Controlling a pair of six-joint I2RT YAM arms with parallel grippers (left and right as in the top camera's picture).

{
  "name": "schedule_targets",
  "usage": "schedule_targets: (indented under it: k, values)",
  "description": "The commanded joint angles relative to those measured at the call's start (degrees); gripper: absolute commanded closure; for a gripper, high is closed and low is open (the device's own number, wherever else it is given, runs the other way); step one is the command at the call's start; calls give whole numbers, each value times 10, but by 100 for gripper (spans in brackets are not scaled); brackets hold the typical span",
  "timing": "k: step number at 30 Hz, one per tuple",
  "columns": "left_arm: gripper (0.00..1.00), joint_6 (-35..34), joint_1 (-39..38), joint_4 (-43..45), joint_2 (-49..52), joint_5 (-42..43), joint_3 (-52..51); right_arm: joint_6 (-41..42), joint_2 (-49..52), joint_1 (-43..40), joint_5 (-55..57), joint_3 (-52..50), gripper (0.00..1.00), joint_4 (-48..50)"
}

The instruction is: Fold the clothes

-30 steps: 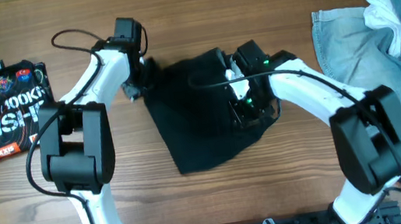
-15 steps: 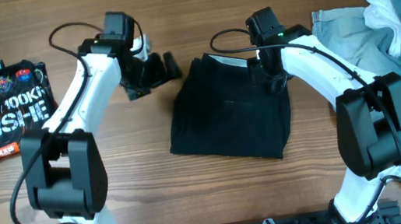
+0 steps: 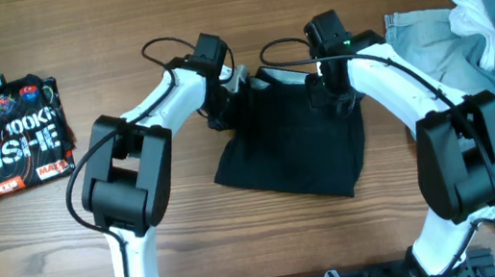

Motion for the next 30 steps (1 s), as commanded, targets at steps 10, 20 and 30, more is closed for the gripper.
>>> schedule_targets:
  k: [10, 20, 30]
  values:
    - [95, 0, 447, -9, -247, -289, 59, -9, -227, -49, 14, 9, 25, -69]
    - [81, -6, 584, -46, -221, -289, 58, -10, -227, -49, 14, 9, 25, -69]
    - [0, -195, 596, -185, -330, -377, 60, -10, -227, -49, 11, 6, 20, -56]
